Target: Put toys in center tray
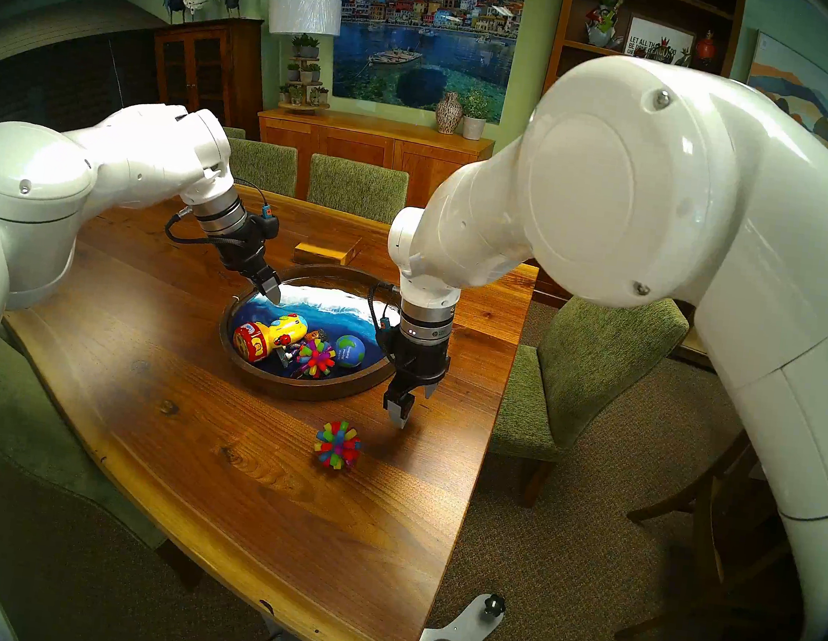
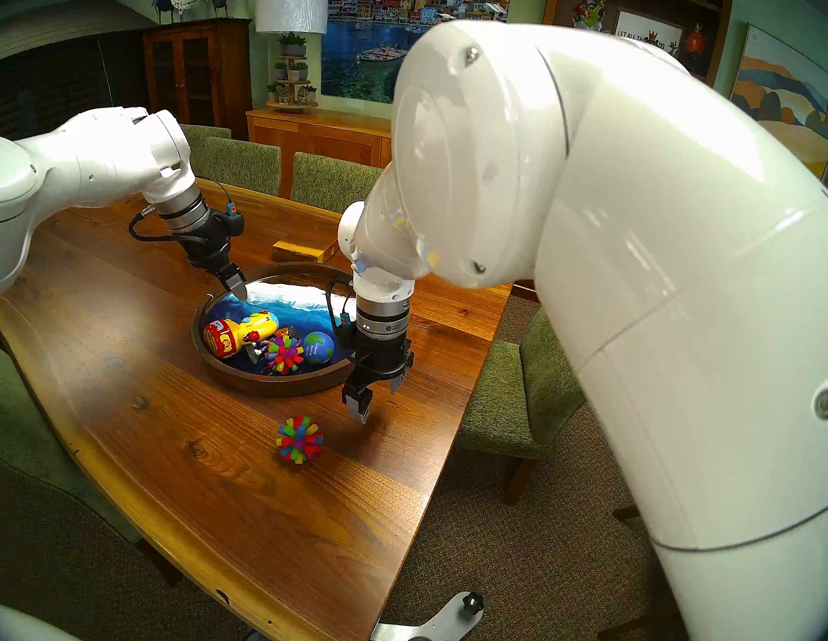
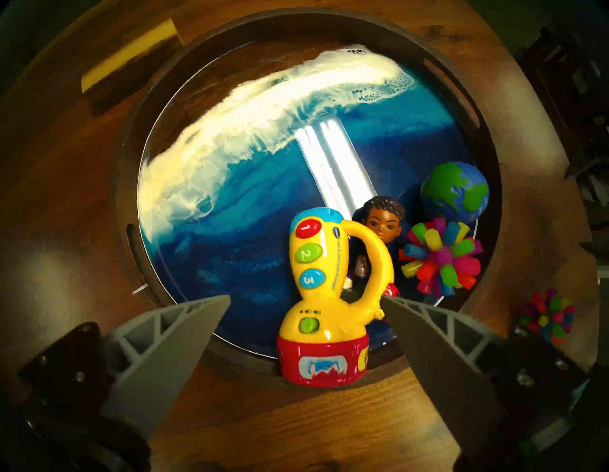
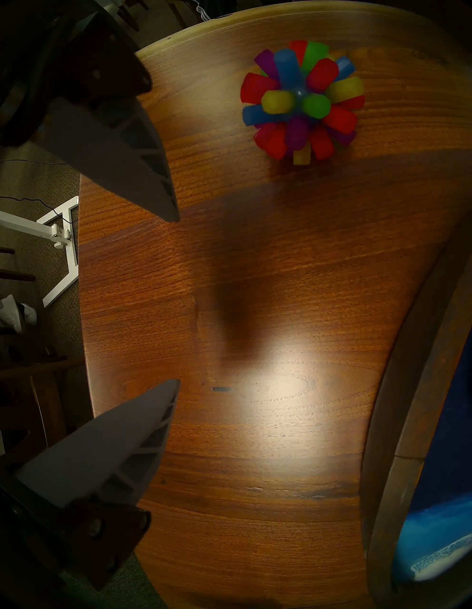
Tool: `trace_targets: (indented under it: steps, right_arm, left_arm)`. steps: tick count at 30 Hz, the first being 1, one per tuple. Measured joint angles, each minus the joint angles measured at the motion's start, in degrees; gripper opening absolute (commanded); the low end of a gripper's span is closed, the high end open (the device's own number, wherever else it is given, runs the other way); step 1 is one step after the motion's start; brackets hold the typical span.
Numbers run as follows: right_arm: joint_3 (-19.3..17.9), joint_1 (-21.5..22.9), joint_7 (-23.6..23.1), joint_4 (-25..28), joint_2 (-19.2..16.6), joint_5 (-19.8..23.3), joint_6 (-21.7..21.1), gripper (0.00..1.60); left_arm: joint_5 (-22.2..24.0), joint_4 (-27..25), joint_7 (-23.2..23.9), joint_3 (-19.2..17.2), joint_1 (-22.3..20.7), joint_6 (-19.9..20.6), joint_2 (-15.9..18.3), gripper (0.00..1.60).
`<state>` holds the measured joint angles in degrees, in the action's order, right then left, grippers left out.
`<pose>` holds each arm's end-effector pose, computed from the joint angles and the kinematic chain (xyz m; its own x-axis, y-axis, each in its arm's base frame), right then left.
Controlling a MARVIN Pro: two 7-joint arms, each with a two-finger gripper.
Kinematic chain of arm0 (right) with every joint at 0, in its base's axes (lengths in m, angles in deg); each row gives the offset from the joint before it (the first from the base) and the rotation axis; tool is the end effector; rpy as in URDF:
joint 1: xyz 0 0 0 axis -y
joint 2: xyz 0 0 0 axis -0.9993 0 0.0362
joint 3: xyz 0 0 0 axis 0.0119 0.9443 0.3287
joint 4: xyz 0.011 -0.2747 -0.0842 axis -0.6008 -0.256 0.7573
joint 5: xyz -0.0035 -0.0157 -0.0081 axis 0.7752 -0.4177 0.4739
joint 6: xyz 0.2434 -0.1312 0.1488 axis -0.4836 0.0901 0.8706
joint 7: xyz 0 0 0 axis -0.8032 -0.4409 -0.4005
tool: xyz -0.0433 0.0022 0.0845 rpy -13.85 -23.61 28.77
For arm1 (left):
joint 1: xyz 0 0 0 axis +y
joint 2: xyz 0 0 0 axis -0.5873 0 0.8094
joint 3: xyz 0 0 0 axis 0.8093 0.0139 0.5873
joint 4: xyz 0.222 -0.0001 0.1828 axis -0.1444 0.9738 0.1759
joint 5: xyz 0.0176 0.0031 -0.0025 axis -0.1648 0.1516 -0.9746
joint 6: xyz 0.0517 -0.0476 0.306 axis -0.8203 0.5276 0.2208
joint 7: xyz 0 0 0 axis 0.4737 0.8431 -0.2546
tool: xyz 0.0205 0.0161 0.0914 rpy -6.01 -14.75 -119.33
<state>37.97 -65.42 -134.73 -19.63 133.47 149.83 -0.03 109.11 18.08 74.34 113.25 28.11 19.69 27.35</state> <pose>0.4924 0.1942 -0.1815 0.4887 0.8689 -0.0783 0.8683 -0.4932 -0.0540 0.5876 0.1467 -0.0993 0.7134 -0.6341 0.2981 -0.6708 -0.7411 0.0290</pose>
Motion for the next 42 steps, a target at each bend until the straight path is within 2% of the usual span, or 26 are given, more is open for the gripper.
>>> trace_targets:
  steps: [18,33,42]
  right_arm:
    - [0.0,-0.4,0.0,0.0,0.0,0.0,0.0,1.6]
    - [0.0,-0.5,0.0,0.0,0.0,-0.1,0.0,1.6]
    - [0.0,-0.6,0.0,0.0,0.0,-0.1,0.0,1.6]
  left_arm:
    - [-5.0,-12.1,4.9,3.6,-4.8,-4.4,6.6,1.6]
    - [-9.0,-25.5,8.9,5.9,-8.6,-8.9,12.0,1.6]
    - [-11.6,-35.7,10.4,6.4,-10.9,-11.4,15.5,1.6]
